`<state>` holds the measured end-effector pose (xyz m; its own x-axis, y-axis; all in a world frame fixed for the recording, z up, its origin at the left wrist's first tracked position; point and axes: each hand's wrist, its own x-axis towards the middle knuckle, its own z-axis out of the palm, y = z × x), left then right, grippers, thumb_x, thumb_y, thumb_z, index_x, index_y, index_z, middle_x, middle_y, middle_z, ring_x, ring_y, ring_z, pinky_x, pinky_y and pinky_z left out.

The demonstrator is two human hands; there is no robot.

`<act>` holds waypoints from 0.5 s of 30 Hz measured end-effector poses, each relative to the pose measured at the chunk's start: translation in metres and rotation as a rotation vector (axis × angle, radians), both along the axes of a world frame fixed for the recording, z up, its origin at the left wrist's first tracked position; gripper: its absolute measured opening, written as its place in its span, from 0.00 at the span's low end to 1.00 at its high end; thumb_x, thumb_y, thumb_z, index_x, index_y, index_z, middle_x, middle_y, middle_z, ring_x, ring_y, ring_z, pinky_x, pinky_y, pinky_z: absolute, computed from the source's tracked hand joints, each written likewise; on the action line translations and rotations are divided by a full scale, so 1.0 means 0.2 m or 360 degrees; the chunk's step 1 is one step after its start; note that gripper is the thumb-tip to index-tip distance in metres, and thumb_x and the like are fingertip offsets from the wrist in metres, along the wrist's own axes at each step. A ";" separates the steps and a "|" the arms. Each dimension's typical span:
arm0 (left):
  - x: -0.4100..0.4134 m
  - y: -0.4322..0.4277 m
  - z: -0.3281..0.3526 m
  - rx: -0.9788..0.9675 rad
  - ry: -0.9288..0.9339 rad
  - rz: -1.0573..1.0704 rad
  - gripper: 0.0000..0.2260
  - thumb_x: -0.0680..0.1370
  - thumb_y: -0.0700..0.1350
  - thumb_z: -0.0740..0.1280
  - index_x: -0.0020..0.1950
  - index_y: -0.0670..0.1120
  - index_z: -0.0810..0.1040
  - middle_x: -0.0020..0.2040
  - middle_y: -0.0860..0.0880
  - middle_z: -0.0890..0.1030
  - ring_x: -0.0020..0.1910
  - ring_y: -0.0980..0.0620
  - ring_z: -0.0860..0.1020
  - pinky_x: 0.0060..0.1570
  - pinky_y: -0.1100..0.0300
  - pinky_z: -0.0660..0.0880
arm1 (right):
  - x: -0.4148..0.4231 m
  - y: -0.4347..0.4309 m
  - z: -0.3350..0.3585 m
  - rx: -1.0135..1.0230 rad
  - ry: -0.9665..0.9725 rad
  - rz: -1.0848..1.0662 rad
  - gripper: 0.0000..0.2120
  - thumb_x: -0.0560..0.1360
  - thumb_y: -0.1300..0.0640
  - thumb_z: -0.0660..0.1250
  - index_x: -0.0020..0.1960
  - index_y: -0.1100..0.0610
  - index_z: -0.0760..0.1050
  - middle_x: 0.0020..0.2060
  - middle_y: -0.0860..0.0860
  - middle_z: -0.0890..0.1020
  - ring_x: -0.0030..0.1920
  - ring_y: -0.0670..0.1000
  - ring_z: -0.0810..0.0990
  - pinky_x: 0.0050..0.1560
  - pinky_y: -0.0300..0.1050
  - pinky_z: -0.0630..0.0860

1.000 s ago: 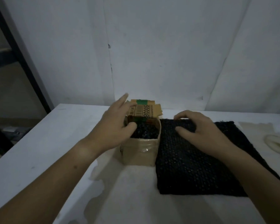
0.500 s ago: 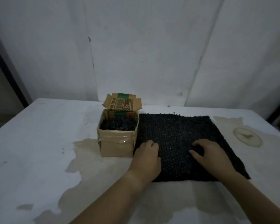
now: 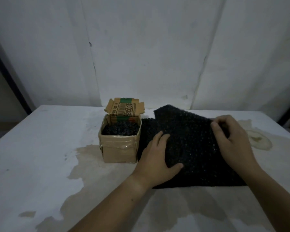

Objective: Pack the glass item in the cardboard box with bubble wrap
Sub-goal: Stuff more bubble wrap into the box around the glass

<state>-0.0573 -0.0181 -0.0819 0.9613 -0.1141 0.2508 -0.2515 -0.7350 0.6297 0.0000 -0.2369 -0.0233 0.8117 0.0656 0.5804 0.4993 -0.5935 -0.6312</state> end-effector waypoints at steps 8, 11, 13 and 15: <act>0.02 -0.03 0.20 -0.1505 0.0560 -0.0216 0.53 0.59 0.63 0.81 0.70 0.74 0.46 0.71 0.66 0.61 0.58 0.64 0.78 0.54 0.65 0.76 | -0.11 0.20 0.43 0.1050 0.0237 0.0481 0.07 0.79 0.48 0.63 0.44 0.46 0.76 0.37 0.45 0.79 0.40 0.45 0.76 0.42 0.41 0.75; 0.02 0.03 0.30 -0.1886 0.0388 -0.0237 0.35 0.64 0.51 0.80 0.65 0.67 0.68 0.66 0.56 0.77 0.57 0.57 0.81 0.50 0.58 0.79 | -0.09 0.27 0.50 0.1324 0.0392 0.0660 0.07 0.77 0.48 0.64 0.48 0.50 0.76 0.43 0.50 0.81 0.48 0.51 0.78 0.53 0.51 0.76; 0.02 0.13 0.40 -0.1813 0.0092 -0.0037 0.15 0.72 0.44 0.73 0.53 0.62 0.80 0.55 0.56 0.83 0.52 0.56 0.82 0.49 0.57 0.78 | -0.08 0.34 0.52 0.1376 0.0451 0.0713 0.08 0.76 0.48 0.65 0.51 0.52 0.76 0.44 0.52 0.81 0.49 0.53 0.77 0.55 0.55 0.76; 0.00 0.27 0.50 -0.1582 -0.0262 0.0142 0.14 0.77 0.36 0.66 0.48 0.56 0.82 0.45 0.54 0.84 0.44 0.57 0.82 0.45 0.61 0.77 | -0.06 0.43 0.53 0.1364 0.0452 0.0744 0.07 0.77 0.48 0.66 0.50 0.51 0.77 0.44 0.51 0.81 0.48 0.53 0.79 0.55 0.56 0.77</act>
